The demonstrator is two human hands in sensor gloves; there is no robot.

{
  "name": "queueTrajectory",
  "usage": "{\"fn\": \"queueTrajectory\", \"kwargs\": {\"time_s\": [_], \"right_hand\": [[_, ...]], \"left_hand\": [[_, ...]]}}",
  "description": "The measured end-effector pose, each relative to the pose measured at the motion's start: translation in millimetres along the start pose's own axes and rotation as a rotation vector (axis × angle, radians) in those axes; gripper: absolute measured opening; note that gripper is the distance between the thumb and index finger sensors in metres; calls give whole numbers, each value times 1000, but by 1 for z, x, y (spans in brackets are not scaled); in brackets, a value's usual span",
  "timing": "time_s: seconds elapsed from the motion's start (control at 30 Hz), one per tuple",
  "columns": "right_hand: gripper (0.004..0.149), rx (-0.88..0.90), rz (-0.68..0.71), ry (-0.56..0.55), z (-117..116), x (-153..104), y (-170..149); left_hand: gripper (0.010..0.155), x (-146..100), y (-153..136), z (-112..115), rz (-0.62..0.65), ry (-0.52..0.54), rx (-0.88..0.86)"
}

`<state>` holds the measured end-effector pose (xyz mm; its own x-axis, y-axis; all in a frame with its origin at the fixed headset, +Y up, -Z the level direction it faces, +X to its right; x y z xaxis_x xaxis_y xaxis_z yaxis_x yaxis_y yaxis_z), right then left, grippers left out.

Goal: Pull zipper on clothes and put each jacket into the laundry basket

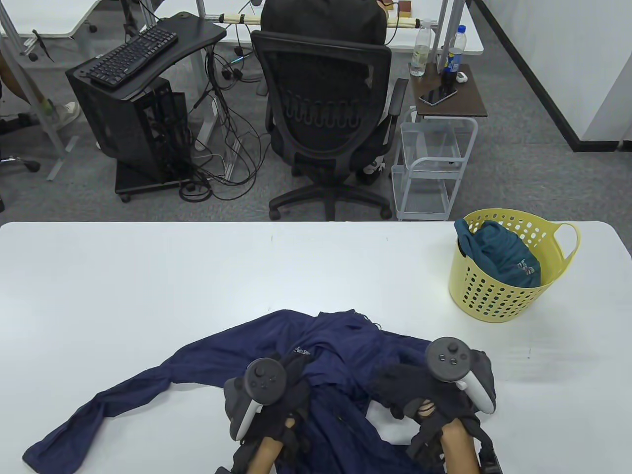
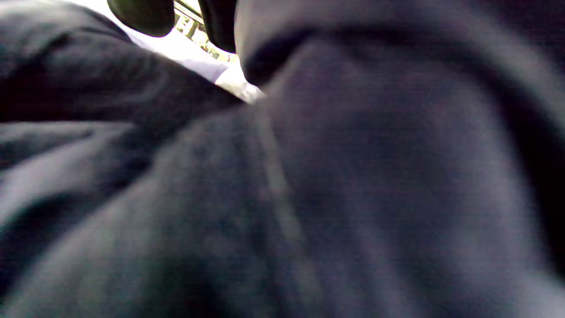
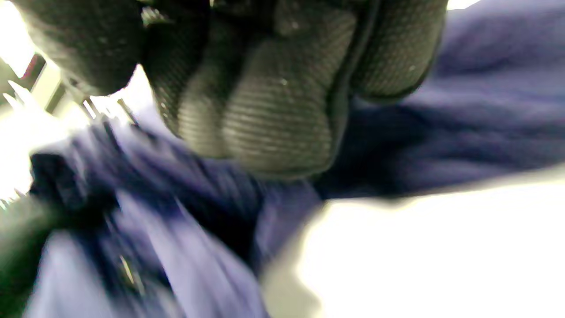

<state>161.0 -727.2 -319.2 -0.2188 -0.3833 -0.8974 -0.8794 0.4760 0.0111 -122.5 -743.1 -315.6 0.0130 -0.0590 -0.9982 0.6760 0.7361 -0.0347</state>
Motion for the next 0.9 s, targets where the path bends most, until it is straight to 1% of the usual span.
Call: {"fn": "queueTrajectory", "kwargs": {"time_s": [0.03, 0.1, 0.13, 0.17, 0.23, 0.27, 0.3, 0.33, 0.4, 0.43, 0.47, 0.5, 0.53, 0.57, 0.6, 0.67, 0.73, 0.83, 0.9], "right_hand": [[46, -41, -26, 28, -9, 7, 2], [58, -72, -57, 86, -25, 22, 5], [67, -69, -49, 87, -28, 27, 6], [75, -53, -21, 56, -30, 33, 8], [90, -38, 11, 77, -35, 40, 10], [98, -50, 53, 99, -38, 45, 13], [102, -50, 72, 91, -41, 48, 14], [103, -43, 63, 55, -41, 51, 14], [101, -4, 48, -39, -43, 56, 15], [98, 33, 39, -96, -43, 59, 15], [89, 67, 7, -147, -42, 60, 15], [76, 81, -11, -188, -40, 60, 15], [57, 83, -35, -240, -36, 60, 14], [47, 80, -57, -282, -31, 58, 12], [43, 90, -67, -314, -26, 56, 8], [38, 145, -76, -369, -17, 51, -1], [37, 282, -52, -394, -8, 45, -11], [38, 444, -11, -435, 4, 35, -18], [37, 472, 29, -448, 13, 28, -17]], "left_hand": [[48, 0, 0, 1, 5, -11, -6], [48, 0, 2, 4, 20, -44, -20], [47, -1, 3, 5, 26, -54, -23], [47, -1, 4, 6, 35, -70, -29], [47, -1, 4, 6, 41, -89, -47], [47, -1, 3, 8, 42, -110, -75], [47, 0, 3, 10, 43, -134, -97], [47, 1, 3, 11, 45, -166, -119], [47, 3, 3, 16, 48, -231, -170], [47, 3, 2, 18, 44, -258, -196], [47, 4, 1, 20, 40, -272, -217], [47, 4, 1, 20, 37, -274, -221], [46, 4, 0, 19, 41, -265, -214], [46, 3, 0, 15, 47, -242, -205], [46, 3, -1, 10, 48, -209, -200], [46, 1, -2, -2, 38, -114, -186], [46, 0, -2, -11, 34, -32, -149], [46, -2, 1, -16, 29, 22, -97], [46, -3, 5, -17, 32, 67, -35]]}}
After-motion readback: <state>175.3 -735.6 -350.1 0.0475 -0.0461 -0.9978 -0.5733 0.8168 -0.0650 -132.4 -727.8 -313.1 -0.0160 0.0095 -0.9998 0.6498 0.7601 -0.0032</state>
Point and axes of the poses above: the tracker on the back of each hand, its own y axis roughly to the thumb side, its own x axis roughly from the wrist to the fingertips, z = x × y, the point moved 2 cm from there along x, roughly from the wrist to the fingertips, and after that the axes turned 10 degrees about -x, right-handed, at the moved point
